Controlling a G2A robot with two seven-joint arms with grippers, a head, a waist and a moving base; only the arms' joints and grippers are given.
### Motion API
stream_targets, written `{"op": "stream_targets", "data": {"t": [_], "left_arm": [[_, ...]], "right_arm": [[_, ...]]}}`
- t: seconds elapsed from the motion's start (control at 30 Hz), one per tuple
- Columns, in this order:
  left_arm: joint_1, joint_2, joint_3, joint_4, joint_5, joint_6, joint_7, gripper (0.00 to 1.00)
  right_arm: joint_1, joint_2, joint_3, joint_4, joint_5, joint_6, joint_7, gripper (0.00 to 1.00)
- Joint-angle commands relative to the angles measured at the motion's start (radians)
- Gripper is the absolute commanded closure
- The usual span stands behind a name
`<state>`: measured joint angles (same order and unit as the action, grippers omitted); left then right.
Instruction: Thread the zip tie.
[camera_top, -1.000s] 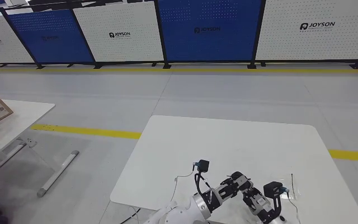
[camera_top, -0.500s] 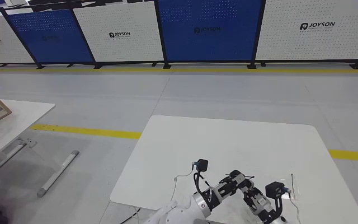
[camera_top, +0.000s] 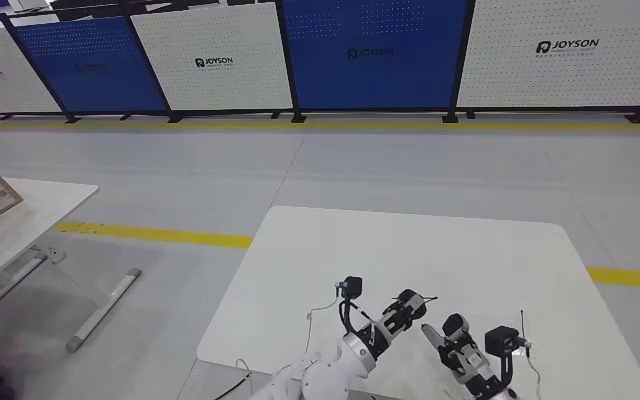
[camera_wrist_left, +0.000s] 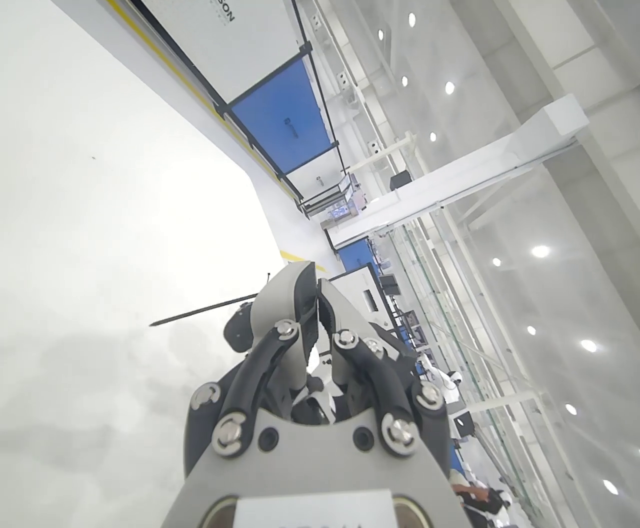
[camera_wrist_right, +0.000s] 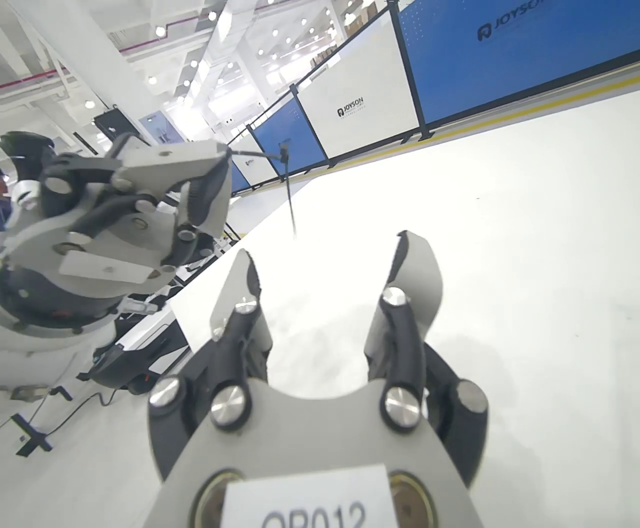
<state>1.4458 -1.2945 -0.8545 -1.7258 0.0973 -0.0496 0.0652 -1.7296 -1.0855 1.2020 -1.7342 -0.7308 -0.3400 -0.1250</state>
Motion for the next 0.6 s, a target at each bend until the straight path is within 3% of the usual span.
{"op": "stream_targets", "data": {"t": [0.0, 0.1, 0.27, 0.4, 0.57], "left_arm": [[0.002, -0.001, -0.007, 0.007, 0.001, 0.006, 0.029, 1.00], [0.012, 0.000, -0.026, 0.009, -0.010, 0.007, 0.048, 1.00], [0.043, 0.006, -0.062, 0.000, -0.008, 0.003, 0.063, 1.00], [0.066, 0.012, -0.083, -0.012, 0.014, 0.022, 0.062, 1.00], [0.068, 0.013, -0.083, -0.015, 0.020, 0.026, 0.057, 1.00]], "right_arm": [[-0.008, 0.003, 0.006, -0.010, 0.016, 0.000, -0.021, 0.15], [-0.022, 0.012, 0.019, -0.027, 0.027, 0.000, -0.048, 0.14], [-0.045, 0.025, 0.039, -0.048, 0.048, 0.000, -0.087, 0.00], [-0.050, 0.034, 0.037, -0.049, 0.074, 0.000, -0.097, 0.00], [-0.047, 0.036, 0.035, -0.045, 0.078, 0.000, -0.097, 0.00]]}}
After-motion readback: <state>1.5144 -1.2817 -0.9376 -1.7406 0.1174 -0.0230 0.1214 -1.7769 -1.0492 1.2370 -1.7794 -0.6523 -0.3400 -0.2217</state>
